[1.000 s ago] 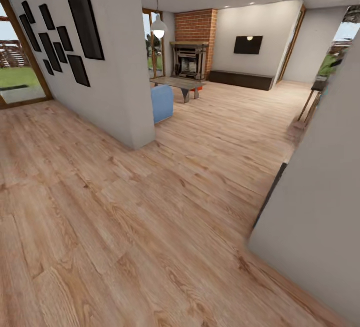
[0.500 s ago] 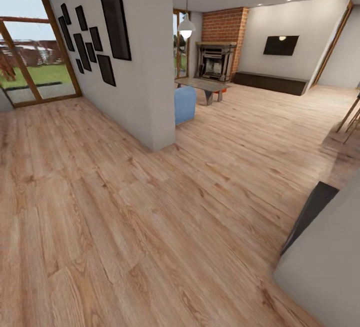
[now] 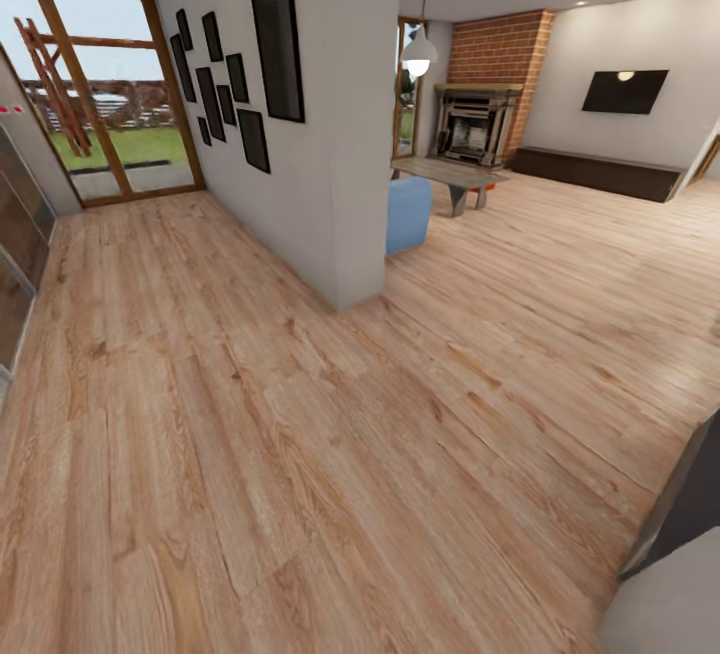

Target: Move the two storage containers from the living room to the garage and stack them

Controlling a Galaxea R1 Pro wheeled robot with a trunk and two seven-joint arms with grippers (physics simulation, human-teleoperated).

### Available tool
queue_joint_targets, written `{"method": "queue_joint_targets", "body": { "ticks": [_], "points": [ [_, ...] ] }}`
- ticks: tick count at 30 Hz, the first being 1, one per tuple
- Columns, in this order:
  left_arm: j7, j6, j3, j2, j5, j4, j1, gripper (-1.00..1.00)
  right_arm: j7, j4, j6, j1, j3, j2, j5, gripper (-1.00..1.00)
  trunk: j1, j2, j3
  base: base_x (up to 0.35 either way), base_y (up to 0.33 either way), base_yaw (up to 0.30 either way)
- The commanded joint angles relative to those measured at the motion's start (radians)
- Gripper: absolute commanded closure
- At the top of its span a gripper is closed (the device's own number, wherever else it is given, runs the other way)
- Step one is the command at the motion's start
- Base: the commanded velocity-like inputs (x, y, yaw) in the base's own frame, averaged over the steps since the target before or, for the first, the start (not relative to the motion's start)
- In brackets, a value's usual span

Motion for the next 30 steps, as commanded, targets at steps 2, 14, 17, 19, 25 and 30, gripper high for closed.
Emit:
{"method": "queue_joint_targets", "body": {
  "ticks": [2, 14, 17, 19, 25, 30],
  "points": [
    [0.003, 0.003, 0.000, -0.001, 0.006, 0.000, 0.000, -1.00, 0.000, 0.003, -0.006, -0.001, 0.008, 0.001, -0.010, -1.00, 0.001, 0.000, -0.001, 0.322, 0.000, 0.016],
    [0.003, 0.003, 0.000, -0.001, 0.007, 0.000, 0.000, -1.00, 0.000, 0.003, -0.006, -0.001, 0.008, -0.001, -0.010, -1.00, 0.001, 0.000, -0.001, 0.322, 0.000, 0.002],
    [0.003, 0.003, 0.000, -0.001, 0.007, 0.000, 0.000, -1.00, 0.000, 0.003, -0.007, -0.001, 0.008, -0.001, -0.010, -1.00, 0.001, 0.000, -0.001, 0.322, 0.000, 0.000],
    [0.003, 0.003, 0.000, -0.001, 0.008, 0.000, 0.000, -1.00, 0.000, 0.003, -0.008, -0.001, 0.008, -0.001, -0.010, -1.00, 0.001, 0.000, -0.001, 0.322, 0.000, 0.000],
    [0.003, 0.003, 0.000, -0.001, 0.008, 0.000, 0.000, -1.00, 0.000, 0.003, -0.009, -0.001, 0.008, -0.001, -0.010, -1.00, 0.001, 0.000, -0.001, 0.322, 0.000, 0.000],
    [0.003, 0.003, 0.000, -0.001, 0.008, 0.000, 0.000, -1.00, 0.000, 0.003, -0.010, -0.001, 0.008, 0.000, -0.011, -1.00, 0.001, 0.000, -0.001, 0.322, 0.000, -0.071]
  ]
}}
